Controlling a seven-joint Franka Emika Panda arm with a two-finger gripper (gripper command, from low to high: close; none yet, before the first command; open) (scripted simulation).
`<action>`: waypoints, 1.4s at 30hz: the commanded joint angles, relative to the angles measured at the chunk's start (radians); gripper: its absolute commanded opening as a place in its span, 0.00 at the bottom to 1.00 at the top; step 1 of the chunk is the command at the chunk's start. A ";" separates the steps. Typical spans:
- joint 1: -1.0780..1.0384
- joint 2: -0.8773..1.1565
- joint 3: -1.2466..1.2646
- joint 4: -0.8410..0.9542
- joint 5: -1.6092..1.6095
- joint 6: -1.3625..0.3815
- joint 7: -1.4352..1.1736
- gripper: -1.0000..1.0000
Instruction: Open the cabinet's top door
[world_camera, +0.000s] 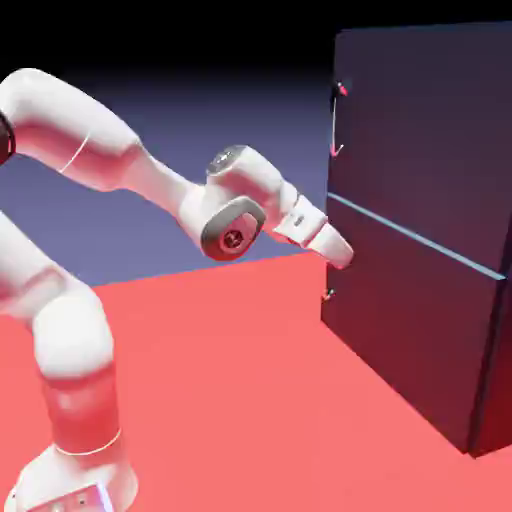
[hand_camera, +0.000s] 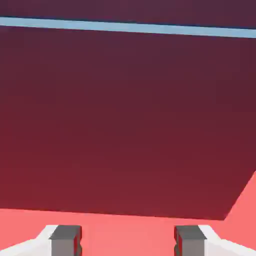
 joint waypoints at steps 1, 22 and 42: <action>-0.034 -0.027 0.026 0.021 0.044 -0.009 -0.005 0.50; -0.751 -0.588 0.582 0.472 0.957 -0.196 -0.111 0.50; -1.393 -1.055 1.055 0.892 1.736 -0.348 -0.196 0.50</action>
